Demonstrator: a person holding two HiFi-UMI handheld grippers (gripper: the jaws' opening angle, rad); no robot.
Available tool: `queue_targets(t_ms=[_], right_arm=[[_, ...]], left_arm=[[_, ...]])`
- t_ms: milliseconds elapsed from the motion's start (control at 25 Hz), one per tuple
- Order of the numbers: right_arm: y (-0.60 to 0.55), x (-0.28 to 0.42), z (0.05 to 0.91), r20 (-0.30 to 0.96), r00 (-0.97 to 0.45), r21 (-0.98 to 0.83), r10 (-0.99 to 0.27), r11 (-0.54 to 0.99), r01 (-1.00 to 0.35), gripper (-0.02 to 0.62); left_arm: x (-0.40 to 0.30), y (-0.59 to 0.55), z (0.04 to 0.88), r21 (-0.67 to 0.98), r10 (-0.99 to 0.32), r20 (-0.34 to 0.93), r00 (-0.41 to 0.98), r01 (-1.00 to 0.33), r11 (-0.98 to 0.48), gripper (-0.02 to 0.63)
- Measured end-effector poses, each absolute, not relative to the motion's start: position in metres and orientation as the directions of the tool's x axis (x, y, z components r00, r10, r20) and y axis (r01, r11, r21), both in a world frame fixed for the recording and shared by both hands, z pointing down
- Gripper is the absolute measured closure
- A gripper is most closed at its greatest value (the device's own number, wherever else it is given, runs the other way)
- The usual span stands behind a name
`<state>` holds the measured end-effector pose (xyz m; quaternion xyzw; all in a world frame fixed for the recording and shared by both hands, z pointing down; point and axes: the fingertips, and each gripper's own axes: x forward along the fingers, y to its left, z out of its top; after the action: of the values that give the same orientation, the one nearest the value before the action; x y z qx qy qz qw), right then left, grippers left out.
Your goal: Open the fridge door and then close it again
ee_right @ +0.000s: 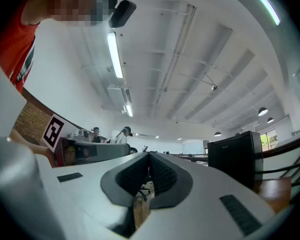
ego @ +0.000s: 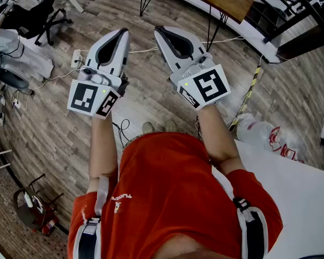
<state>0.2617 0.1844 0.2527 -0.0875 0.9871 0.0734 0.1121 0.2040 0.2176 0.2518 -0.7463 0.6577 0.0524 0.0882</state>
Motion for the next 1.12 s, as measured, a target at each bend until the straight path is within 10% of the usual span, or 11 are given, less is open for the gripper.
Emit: queue_targets(t_ms=[1120], right_arm=[[0.132,0.281,0.267,-0.245,-0.965,0.114,-0.098,0.985,-0.129,0.569]], left_arm=[[0.226,0.161,0.273,-0.036,-0.980,-0.173,0.094,-0.995,-0.090,0.597]])
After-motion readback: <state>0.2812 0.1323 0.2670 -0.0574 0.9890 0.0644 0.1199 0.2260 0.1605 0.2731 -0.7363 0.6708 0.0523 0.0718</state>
